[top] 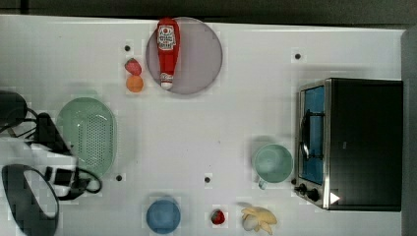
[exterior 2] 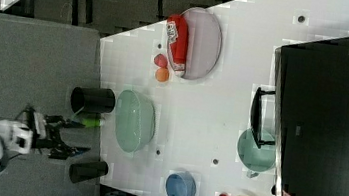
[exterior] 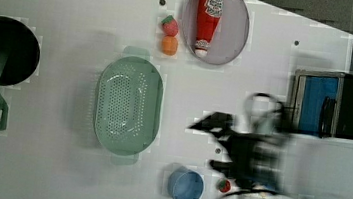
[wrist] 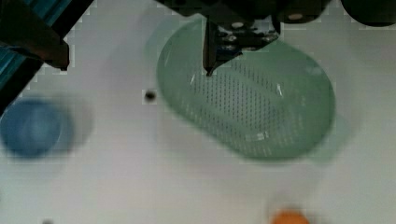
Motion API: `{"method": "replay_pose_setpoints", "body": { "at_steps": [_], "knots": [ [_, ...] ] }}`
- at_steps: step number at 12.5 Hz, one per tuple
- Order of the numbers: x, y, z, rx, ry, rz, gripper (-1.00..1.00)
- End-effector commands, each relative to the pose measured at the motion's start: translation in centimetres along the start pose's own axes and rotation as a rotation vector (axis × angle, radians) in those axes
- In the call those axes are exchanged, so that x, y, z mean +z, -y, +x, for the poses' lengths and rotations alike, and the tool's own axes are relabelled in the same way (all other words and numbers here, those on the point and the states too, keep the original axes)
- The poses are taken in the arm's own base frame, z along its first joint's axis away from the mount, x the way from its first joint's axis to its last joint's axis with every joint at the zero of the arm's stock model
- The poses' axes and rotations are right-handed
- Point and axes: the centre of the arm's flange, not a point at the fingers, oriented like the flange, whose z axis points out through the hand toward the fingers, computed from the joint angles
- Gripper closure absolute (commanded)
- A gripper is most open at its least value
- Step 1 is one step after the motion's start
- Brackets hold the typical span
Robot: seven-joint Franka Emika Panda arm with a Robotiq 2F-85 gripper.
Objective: Drag strainer left to right.
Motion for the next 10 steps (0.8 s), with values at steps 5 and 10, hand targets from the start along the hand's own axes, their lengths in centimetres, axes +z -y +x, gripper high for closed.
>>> {"method": "replay_pose_setpoints", "body": {
  "at_steps": [5,10],
  "knots": [
    [10.4,4.4,0.3,0.436,0.019,0.043,-1.0],
    [18.7,6.6,0.9,0.479,0.075,0.065,-1.0]
  ]
}}
